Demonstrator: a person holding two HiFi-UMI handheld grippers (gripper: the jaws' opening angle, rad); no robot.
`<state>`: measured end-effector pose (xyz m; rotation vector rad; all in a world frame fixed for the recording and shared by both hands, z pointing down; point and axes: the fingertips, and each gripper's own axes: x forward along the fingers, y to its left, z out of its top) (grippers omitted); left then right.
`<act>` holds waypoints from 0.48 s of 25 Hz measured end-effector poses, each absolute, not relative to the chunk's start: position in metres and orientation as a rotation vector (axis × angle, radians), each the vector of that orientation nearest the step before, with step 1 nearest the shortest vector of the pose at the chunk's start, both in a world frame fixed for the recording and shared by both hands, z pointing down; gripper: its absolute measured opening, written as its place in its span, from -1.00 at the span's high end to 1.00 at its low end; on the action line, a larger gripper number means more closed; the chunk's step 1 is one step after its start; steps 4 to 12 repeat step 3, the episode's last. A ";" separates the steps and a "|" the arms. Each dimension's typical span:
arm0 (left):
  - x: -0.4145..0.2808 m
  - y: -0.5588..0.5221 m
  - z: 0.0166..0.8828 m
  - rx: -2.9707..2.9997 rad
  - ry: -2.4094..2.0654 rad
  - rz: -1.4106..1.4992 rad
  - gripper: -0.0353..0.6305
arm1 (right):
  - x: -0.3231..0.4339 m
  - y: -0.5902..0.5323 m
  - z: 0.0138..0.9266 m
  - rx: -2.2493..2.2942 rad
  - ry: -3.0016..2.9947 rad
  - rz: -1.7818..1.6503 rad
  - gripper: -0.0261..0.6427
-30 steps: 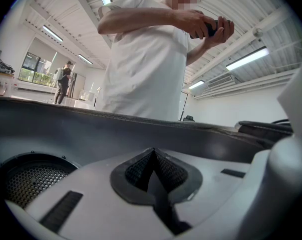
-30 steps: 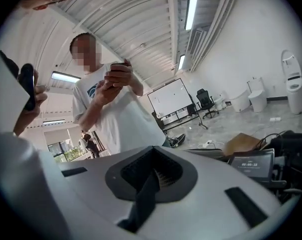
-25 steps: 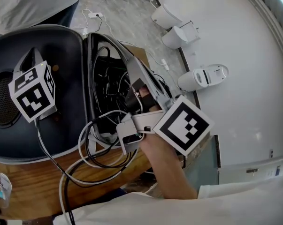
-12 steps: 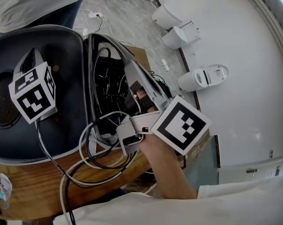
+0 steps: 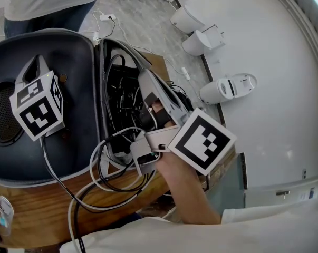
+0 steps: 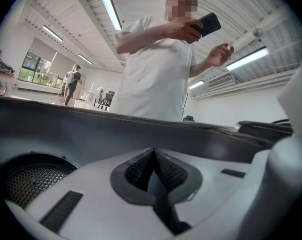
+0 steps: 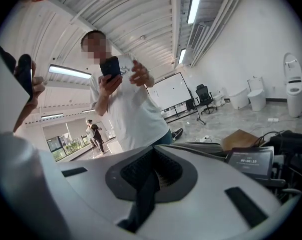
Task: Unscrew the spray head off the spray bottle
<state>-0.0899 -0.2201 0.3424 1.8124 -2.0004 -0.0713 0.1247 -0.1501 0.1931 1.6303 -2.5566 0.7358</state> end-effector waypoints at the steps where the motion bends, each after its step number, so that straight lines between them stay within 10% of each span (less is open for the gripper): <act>1: -0.090 -0.220 0.342 1.813 -2.000 -0.071 0.90 | 0.124 -0.150 0.193 1.630 -2.555 0.737 0.94; 12: -0.090 -0.220 0.342 1.813 -2.000 -0.070 0.90 | 0.123 -0.150 0.194 1.627 -2.554 0.739 0.94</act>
